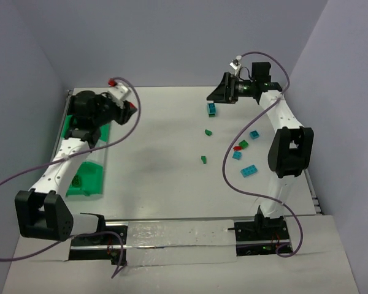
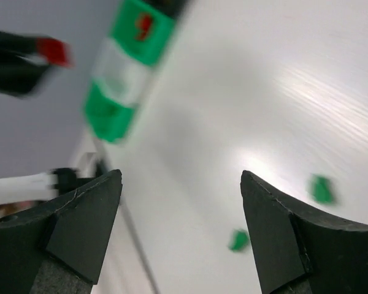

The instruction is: Sort the legos into containers by color

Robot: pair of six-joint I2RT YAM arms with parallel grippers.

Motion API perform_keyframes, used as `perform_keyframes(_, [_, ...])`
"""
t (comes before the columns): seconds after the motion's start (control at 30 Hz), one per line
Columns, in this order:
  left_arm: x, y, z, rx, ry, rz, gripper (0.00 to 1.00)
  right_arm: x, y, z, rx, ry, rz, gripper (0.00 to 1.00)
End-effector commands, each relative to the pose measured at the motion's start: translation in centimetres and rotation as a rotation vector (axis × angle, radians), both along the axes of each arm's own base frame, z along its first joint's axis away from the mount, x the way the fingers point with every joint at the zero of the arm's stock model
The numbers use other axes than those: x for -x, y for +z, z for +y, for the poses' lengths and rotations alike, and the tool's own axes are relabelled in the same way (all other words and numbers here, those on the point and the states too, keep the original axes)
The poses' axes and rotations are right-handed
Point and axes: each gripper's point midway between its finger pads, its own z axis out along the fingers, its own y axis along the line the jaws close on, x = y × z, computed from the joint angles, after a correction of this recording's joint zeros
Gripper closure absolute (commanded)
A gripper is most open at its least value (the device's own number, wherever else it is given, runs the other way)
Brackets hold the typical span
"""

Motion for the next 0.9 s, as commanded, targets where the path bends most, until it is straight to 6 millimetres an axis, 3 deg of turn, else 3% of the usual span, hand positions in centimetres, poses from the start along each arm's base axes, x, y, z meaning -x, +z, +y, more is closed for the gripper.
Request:
perform_keyframes(0.0, [-1.2, -0.8, 8.7, 0.009, 0.344, 0.184, 1.00, 3.1, -3.7, -4.6, 0.498, -0.057, -0.126, 0.15])
perform_keyframes(0.07, [-2.0, -2.1, 14.4, -0.002, 0.552, 0.254, 1.00, 3.8, -5.7, -6.6, 0.601, -0.097, -0.108, 0.15])
perform_keyframes(0.13, [-3.1, -3.3, 18.1, 0.008, 0.663, 0.304, 1.00, 3.9, -6.7, -8.0, 0.681, -0.125, -0.116, 0.14])
perform_keyframes(0.23, [-4.2, -4.6, 21.5, 0.011, 0.785, 0.341, 1.00, 4.8, -7.8, -9.0, 0.735, -0.133, -0.107, 0.14])
perform_keyframes(0.4, [-6.3, -6.7, 25.1, -0.046, 0.890, 0.353, 1.00, 5.8, -8.5, -9.7, 0.767, -0.134, -0.084, 0.14])
perform_keyframes(0.63, [-5.9, -10.3, 28.9, -0.184, 0.999, 0.390, 0.97, 6.7, -9.5, -11.4, 0.863, -0.153, -0.084, 0.15])
perform_keyframes(0.73, [-5.9, -11.1, 29.8, -0.215, 1.026, 0.405, 0.92, 7.1, -10.0, -12.0, 0.892, -0.159, -0.074, 0.17])
perform_keyframes(0.87, [-5.5, -12.7, 30.4, -0.253, 1.039, 0.464, 0.76, 7.7, -11.2, -12.7, 0.934, -0.142, -0.041, 0.23])
